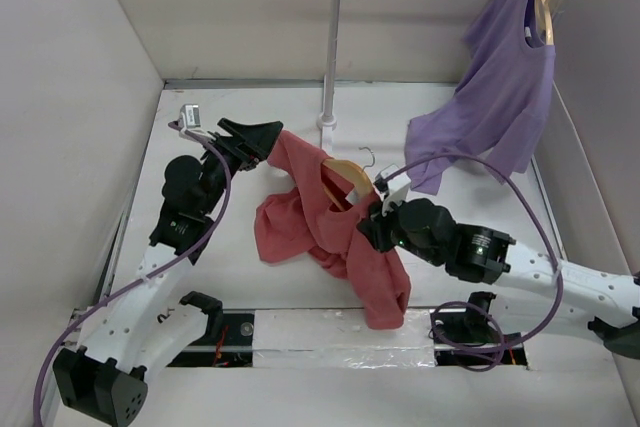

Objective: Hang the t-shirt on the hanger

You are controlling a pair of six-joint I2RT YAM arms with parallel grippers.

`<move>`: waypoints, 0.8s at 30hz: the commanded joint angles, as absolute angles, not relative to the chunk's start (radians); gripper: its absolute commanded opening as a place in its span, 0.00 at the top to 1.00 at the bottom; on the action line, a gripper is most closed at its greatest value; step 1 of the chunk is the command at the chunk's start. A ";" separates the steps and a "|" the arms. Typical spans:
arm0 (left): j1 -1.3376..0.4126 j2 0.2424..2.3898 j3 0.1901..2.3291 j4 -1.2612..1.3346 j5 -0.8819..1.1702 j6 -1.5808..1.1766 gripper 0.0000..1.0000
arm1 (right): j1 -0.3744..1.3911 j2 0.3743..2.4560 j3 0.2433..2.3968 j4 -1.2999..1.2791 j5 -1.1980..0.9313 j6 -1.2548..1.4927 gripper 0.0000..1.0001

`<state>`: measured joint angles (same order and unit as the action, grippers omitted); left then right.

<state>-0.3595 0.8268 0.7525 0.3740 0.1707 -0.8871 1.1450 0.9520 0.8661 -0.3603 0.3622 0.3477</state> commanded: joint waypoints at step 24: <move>-0.885 0.965 0.808 0.523 -0.086 -0.731 0.34 | 0.957 0.881 1.049 -0.422 0.305 0.268 1.00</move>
